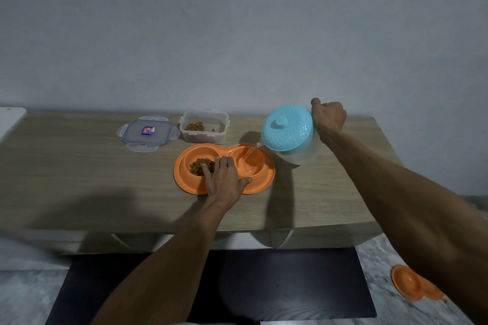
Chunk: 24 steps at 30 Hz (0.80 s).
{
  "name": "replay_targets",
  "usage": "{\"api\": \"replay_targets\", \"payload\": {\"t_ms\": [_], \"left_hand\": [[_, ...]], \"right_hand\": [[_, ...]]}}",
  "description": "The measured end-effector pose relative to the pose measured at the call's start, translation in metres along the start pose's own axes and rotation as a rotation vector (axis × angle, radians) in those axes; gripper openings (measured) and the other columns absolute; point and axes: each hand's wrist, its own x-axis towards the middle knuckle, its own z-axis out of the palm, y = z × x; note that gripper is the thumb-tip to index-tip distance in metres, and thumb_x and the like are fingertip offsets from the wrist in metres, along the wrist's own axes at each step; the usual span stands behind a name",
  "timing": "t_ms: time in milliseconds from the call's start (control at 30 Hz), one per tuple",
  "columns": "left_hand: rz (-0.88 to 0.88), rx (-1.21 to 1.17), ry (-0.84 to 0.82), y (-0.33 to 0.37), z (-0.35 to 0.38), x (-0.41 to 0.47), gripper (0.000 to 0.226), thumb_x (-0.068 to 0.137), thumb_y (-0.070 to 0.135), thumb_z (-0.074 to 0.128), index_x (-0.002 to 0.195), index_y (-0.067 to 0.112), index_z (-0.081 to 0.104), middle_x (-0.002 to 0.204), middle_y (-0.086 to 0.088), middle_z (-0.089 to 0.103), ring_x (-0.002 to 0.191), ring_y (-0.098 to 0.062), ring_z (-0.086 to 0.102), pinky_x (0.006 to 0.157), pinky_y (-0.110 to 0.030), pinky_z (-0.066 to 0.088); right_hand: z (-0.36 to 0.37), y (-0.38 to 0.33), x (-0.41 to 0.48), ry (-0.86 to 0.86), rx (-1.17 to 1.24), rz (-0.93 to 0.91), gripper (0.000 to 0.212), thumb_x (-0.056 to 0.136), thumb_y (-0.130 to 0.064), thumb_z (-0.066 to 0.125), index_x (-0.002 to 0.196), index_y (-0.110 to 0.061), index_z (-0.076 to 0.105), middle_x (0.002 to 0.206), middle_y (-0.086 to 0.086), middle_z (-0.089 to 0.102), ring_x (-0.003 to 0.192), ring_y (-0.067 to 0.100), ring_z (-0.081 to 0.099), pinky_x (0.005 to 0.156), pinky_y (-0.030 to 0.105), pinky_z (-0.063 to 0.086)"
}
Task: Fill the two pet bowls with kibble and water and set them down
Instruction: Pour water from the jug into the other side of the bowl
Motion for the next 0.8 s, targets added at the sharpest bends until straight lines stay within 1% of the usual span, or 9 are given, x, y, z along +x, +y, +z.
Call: {"api": "replay_targets", "payload": {"t_ms": [100,200,333,500,567,700,800], "left_hand": [[0.002,0.002,0.001,0.0003,-0.0004,0.0005,0.082,0.088,0.058,0.056,0.149,0.01,0.03,0.155,-0.008,0.033,0.15,-0.028,0.018,0.117,-0.061,0.01],[0.007,0.012,0.0,-0.0001,-0.0007,0.0001,0.082,0.088,0.059,0.056,0.149,0.01,0.03,0.156,-0.008,0.033,0.15,-0.029,0.018,0.117,-0.061,0.011],[0.006,0.009,-0.004,0.0,-0.001,0.0003,0.082,0.088,0.059,0.056,0.148,0.01,0.03,0.156,-0.009,0.033,0.15,-0.029,0.018,0.118,-0.061,0.011],[0.0,0.004,-0.006,-0.0004,-0.0004,0.0007,0.083,0.088,0.059,0.056,0.15,0.009,0.029,0.157,-0.008,0.032,0.151,-0.028,0.016,0.117,-0.061,0.01],[-0.002,0.004,-0.005,-0.0004,-0.0002,0.0012,0.084,0.088,0.059,0.056,0.15,0.009,0.029,0.157,-0.008,0.032,0.151,-0.028,0.016,0.117,-0.061,0.01],[-0.001,-0.002,-0.01,-0.0004,0.0004,0.0015,0.084,0.088,0.059,0.056,0.15,0.009,0.029,0.158,-0.009,0.031,0.151,-0.028,0.016,0.118,-0.061,0.008],[-0.003,-0.001,-0.01,-0.0003,0.0001,0.0011,0.084,0.088,0.059,0.056,0.15,0.009,0.029,0.157,-0.008,0.031,0.151,-0.028,0.016,0.118,-0.061,0.008]], "right_hand": [[-0.0018,-0.0027,0.001,0.003,0.005,0.002,0.046,0.086,-0.031,0.05,0.048,-0.006,0.047,0.055,0.006,0.05,0.077,0.03,0.052,0.078,0.043,0.047],[-0.0035,-0.0051,0.0015,0.004,-0.001,0.0,0.045,0.087,-0.03,0.05,0.049,-0.006,0.046,0.055,0.005,0.049,0.073,0.029,0.051,0.074,0.042,0.046],[-0.0044,-0.007,0.0025,0.005,-0.015,-0.002,0.045,0.087,-0.031,0.05,0.05,-0.006,0.047,0.054,0.005,0.048,0.069,0.028,0.05,0.075,0.043,0.048],[-0.0045,-0.0083,0.0039,0.005,-0.031,-0.006,0.045,0.089,-0.029,0.05,0.051,-0.006,0.046,0.054,0.005,0.048,0.064,0.026,0.048,0.069,0.036,0.041],[-0.004,-0.0081,0.0039,0.002,-0.037,-0.006,0.046,0.09,-0.029,0.049,0.051,-0.006,0.045,0.054,0.004,0.047,0.061,0.024,0.046,0.068,0.035,0.04],[-0.0034,-0.0067,0.0056,0.001,-0.026,-0.002,0.045,0.088,-0.03,0.05,0.051,-0.006,0.047,0.055,0.005,0.049,0.069,0.027,0.05,0.072,0.04,0.044],[-0.0037,-0.0062,0.0059,-0.004,-0.024,0.003,0.044,0.088,-0.029,0.05,0.051,-0.006,0.047,0.056,0.005,0.049,0.068,0.027,0.049,0.069,0.037,0.041]]}}
